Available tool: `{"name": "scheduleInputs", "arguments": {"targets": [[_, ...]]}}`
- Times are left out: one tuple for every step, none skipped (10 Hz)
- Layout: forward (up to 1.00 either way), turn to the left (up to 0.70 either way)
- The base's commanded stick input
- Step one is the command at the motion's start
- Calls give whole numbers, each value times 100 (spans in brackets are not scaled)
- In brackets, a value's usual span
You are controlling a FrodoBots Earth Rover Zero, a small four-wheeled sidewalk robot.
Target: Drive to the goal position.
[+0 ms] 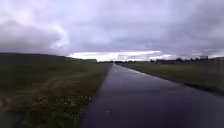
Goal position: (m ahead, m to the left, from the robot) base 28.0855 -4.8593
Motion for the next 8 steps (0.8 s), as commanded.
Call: {"name": "scheduleInputs", "arguments": {"targets": [[70, 0], [70, 0], [70, 0], [70, 0], [70, 0], [70, 0], [70, 0], [70, -13]]}}
